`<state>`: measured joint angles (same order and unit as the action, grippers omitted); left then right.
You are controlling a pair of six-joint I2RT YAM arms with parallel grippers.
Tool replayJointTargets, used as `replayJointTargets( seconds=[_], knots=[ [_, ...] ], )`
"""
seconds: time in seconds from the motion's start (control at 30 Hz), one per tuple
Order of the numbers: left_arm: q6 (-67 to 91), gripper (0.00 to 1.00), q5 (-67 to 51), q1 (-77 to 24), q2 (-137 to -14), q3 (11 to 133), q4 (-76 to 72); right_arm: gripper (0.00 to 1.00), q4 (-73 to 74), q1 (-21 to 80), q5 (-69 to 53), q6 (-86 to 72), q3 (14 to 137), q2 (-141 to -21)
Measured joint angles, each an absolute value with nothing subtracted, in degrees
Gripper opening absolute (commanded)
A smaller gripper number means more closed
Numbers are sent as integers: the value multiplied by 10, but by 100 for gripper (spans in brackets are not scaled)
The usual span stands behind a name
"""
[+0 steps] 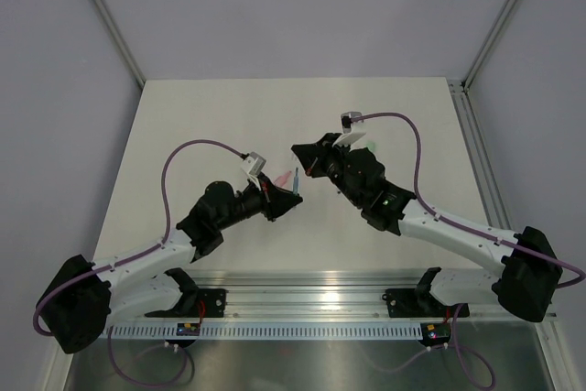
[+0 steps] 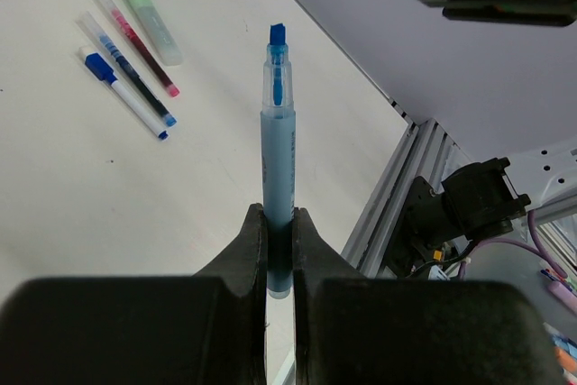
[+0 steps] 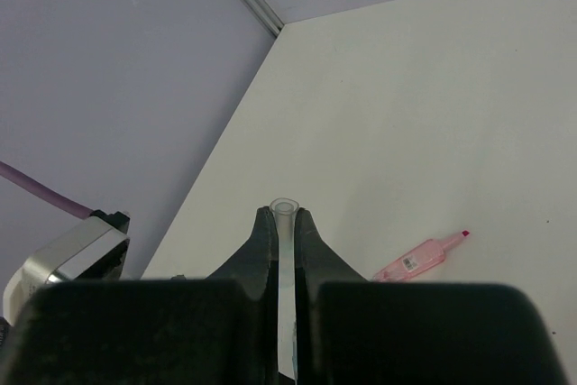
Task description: Insert the pens into the pen caps
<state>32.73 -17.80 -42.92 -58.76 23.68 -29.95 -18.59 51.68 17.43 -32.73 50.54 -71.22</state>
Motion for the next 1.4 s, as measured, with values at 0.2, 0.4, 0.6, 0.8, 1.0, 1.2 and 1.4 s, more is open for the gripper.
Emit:
replayJointTargets(
  seconds=[0.2,0.4,0.6,0.8,1.0,1.2,1.4],
  knots=[
    [328,0,-176,-429,-586,237,-300,0,-181,517,172,-322,491,-707],
    [328,0,-173,-429,-586,237,-300,0,-180,517,169,-319,482,-689],
    [328,0,-171,-429,-586,237,-299,0,-178,517,167,-319,481,-688],
    [328,0,-166,-429,-586,237,-299,0,-175,517,157,-319,481,-688],
    [328,0,-162,-429,-586,237,-299,0,-177,517,153,-319,475,-688],
    [328,0,-161,-430,-586,237,-292,0,-181,518,145,-325,459,-688],
    [328,0,-160,-430,-586,237,-292,0,-181,524,137,-326,455,-688]
  ],
)
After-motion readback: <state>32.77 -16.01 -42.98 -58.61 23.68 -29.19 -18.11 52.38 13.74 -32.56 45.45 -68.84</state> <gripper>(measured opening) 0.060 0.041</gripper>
